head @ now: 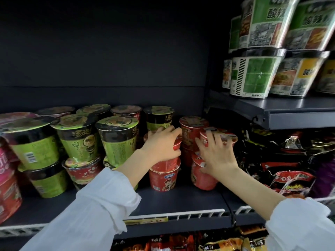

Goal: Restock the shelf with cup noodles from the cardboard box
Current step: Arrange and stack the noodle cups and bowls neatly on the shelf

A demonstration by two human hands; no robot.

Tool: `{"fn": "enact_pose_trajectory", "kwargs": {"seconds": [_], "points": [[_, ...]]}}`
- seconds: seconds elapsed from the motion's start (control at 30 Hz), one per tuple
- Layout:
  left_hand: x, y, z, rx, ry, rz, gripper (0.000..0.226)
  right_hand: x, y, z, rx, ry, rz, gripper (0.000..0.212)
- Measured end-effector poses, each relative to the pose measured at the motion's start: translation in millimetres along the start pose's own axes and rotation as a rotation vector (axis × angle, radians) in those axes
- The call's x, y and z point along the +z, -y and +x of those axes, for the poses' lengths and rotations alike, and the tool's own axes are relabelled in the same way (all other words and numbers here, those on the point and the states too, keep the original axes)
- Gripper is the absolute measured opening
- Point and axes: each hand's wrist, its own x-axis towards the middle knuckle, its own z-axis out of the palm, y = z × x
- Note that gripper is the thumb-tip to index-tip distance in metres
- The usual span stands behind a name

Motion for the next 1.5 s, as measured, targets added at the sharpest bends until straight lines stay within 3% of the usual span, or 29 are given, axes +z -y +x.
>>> {"fn": "enact_pose_trajectory", "kwargs": {"seconds": [0.13,0.3,0.53,0.67,0.8,0.93,1.03,1.13,1.27,1.37,1.5], "points": [[4,3,-2,0.009,-0.043,-0.015,0.051,-3,-22,2,-0.005,0.085,0.041,0.097],[2,-1,1,-0.025,-0.046,-0.03,0.051,-7,-22,-8,-0.179,0.069,-0.019,0.093],[-23,2,39,-0.081,0.002,-0.228,0.03,-42,-21,33,-0.039,-0.095,0.276,0.054],[-16,7,60,-0.11,0.075,-0.273,0.028,-39,-12,93,0.051,0.087,0.461,0.039],[6,9,54,-0.149,0.16,-0.283,0.044,-25,-4,129,0.106,0.236,0.479,0.045],[10,11,58,-0.143,0.132,-0.303,0.042,-17,-10,136,0.073,0.243,0.416,0.033],[12,10,61,-0.142,0.148,-0.303,0.042,-17,-27,132,0.07,0.32,0.547,0.039],[13,12,62,-0.138,0.127,-0.305,0.04,-18,-34,131,0.085,0.285,0.718,0.017],[15,13,63,-0.151,0.109,-0.327,0.038,-14,-25,134,0.05,0.221,0.665,0.03],[14,13,62,-0.146,0.104,-0.338,0.038,-14,-32,133,-0.013,0.277,0.704,0.034],[7,11,57,-0.108,0.069,-0.326,0.036,-16,-41,131,0.053,0.268,0.835,0.014]]}}
